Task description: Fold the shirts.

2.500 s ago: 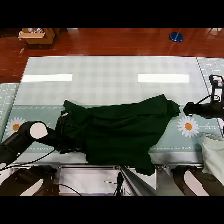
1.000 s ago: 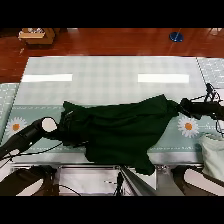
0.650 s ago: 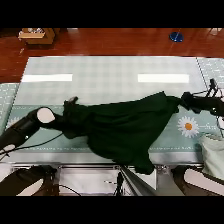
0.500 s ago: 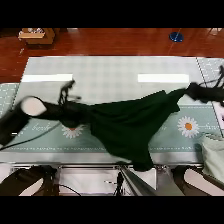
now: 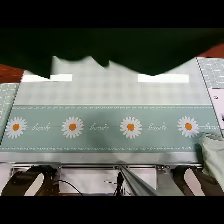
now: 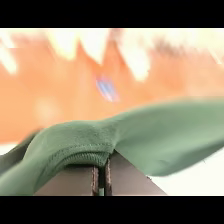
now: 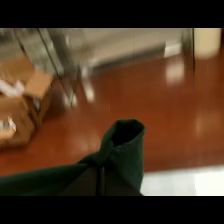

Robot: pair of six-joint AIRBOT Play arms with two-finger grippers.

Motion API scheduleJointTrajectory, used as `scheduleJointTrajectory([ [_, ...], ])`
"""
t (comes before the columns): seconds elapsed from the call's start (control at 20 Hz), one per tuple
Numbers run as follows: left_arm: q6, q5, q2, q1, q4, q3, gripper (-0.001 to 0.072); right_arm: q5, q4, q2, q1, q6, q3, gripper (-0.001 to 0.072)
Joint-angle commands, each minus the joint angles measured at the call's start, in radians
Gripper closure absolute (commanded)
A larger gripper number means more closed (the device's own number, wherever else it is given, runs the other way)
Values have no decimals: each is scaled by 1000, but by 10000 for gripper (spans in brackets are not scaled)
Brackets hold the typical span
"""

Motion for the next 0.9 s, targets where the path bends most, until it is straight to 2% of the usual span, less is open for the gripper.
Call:
scheduleJointTrajectory([
  [0.0, 3, -39, 56, 133, 70, 197, 667, -14, -76, 80, 0, 115, 169, 697],
  [0.2, -18, -303, 71, 136, 53, 235, 667, 76, -163, 90, 0, 159, 333, 697],
  [0.4, -62, -566, 84, 136, -105, 235, 666, 310, -249, 90, 0, 175, 441, 696],
  [0.55, -145, -651, 102, 136, -216, 235, 667, 446, -335, 90, 11, 146, 463, 697],
  [0.65, -261, -724, 108, 136, -247, 235, 667, 518, -443, 85, 64, 118, 463, 697],
  [0.75, -279, -817, 105, 137, -272, 229, 667, 665, -565, 58, 150, 86, 463, 697],
  [0.85, -278, -825, 113, 136, -275, 165, 668, 800, -640, -8, 243, 80, 460, 697],
])
